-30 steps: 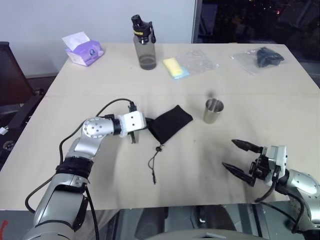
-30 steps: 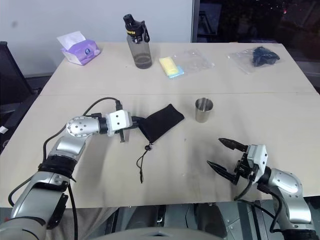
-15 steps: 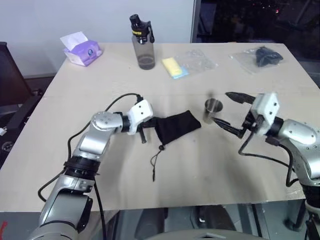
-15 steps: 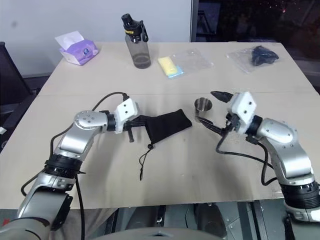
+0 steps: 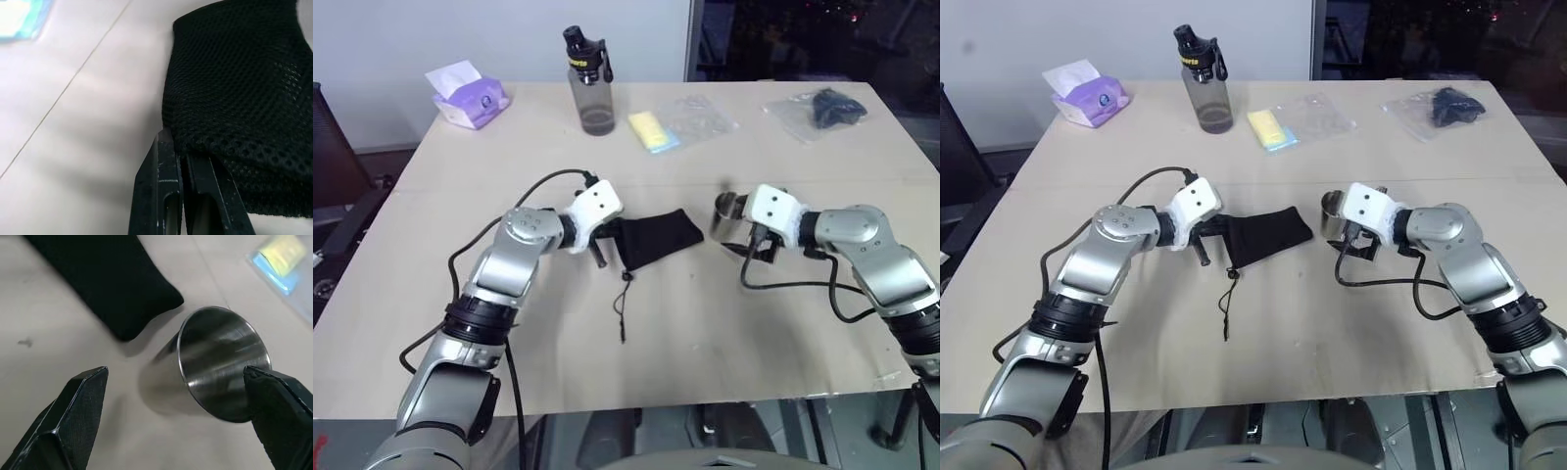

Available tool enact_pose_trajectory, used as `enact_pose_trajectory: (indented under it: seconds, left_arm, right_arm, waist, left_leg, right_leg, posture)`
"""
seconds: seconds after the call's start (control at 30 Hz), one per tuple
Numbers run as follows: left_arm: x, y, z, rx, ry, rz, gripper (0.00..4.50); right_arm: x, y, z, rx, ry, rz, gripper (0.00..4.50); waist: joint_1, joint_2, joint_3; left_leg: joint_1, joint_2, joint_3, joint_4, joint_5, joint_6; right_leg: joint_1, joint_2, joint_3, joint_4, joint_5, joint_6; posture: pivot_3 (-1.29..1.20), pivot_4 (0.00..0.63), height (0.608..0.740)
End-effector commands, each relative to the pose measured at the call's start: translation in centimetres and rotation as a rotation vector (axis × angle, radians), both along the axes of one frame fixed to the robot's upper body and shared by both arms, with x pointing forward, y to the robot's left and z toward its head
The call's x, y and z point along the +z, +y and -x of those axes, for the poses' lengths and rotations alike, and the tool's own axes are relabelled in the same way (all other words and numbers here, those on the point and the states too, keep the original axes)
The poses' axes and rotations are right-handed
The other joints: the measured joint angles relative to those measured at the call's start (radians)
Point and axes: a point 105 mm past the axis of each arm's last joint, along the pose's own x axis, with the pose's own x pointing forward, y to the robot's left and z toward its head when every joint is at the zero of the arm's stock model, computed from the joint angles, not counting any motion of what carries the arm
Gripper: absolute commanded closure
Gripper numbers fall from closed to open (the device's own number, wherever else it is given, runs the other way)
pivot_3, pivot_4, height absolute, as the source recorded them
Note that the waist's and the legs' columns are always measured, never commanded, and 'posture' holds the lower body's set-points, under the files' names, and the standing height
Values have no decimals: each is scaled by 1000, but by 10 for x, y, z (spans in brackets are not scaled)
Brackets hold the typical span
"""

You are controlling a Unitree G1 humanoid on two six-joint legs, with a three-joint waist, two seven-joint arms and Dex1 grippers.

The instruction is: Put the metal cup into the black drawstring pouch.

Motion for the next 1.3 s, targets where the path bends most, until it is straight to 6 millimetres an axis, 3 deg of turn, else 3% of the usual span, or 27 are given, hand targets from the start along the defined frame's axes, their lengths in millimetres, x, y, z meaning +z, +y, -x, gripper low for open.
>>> enact_pose_trajectory:
  seconds: [0.03, 0.27, 0.43, 0.57, 0.7, 0.8, 0.87, 0.97, 1.1, 1.23, 1.3]
  left_arm:
    - [23, -1, -2, 32, -52, 54, 4500]
    - [38, -9, -7, 133, 80, 271, 4500]
    - [41, -26, -1, 146, 230, 408, 4500]
    - [48, -43, 5, 157, 334, 517, 4500]
    - [50, -56, 2, 208, 418, 582, 4500]
    - [54, -65, -3, 227, 441, 613, 4500]
    - [55, -70, -6, 235, 435, 614, 4500]
    - [53, -75, -7, 235, 429, 602, 4500]
    - [51, -71, -11, 267, 424, 594, 4500]
    - [51, -65, -18, 353, 456, 619, 4500]
    - [54, -68, -18, 357, 479, 648, 4500]
  right_arm:
    - [3, -6, 0, -2, -20, 28, 1366]
    - [-7, -22, 7, -55, 34, 59, 4443]
    - [-10, -30, 9, -100, 53, 38, 4443]
    - [4, -29, 5, -140, 34, -65, 4443]
    - [43, -10, 11, -61, 1, -321, 4443]
    - [83, 13, 38, 123, 5, -533, 4443]
    - [94, 25, 54, 201, 31, -576, 4443]
    - [93, 36, 62, 220, 35, -563, 4443]
    - [88, 32, 64, 197, 42, -542, 4443]
    - [70, 45, 92, 304, 152, -471, 4443]
    - [65, 51, 94, 305, 164, -463, 4443]
  waist:
    - [0, 0, 0]
    - [0, -1, 1]
    - [-3, -2, 1]
    - [-1, -3, 1]
    - [0, -3, 2]
    - [-2, -3, 2]
    - [-2, -3, 2]
    - [0, -3, 2]
    - [1, -3, 2]
    - [2, -3, 2]
    - [-1, -3, 2]
  left_leg:
    - [0, 0, 0, 0, 0, 0]
    - [1, 0, -1, 1, 0, 0]
    - [1, 0, -1, 1, 0, 0]
    - [1, 0, -1, 1, 0, 0]
    - [0, 0, -1, 1, 0, 0]
    - [1, 0, -2, 1, 0, 0]
    - [1, 0, -2, 0, 0, 0]
    - [1, 0, -4, 0, 0, 0]
    - [0, -1, -4, 0, 0, 0]
    - [0, -2, -4, 0, 0, 0]
    - [0, -2, -4, 0, 0, 0]
  right_leg:
    - [0, 0, 0, 0, 0, 0]
    - [1, 0, -1, 1, 0, 0]
    - [0, 0, 0, 1, 0, 0]
    - [1, 0, -1, 2, 0, 0]
    - [1, 0, 0, 2, 0, 0]
    - [1, 0, -1, 2, 0, 0]
    - [1, 0, -1, 2, 0, 0]
    - [1, 0, -3, 2, 0, 0]
    - [1, 0, -2, 2, 0, 0]
    - [1, -2, -2, 2, 0, 0]
    - [1, -1, -2, 1, 0, 0]
  posture:
    - [0, 150, 740]
    - [0, 150, 740]
    - [0, 150, 740]
    - [0, 150, 740]
    - [0, 150, 740]
    - [0, 150, 740]
    - [0, 150, 740]
    - [0, 150, 740]
    - [0, 150, 740]
    - [0, 150, 740]
    - [0, 150, 740]
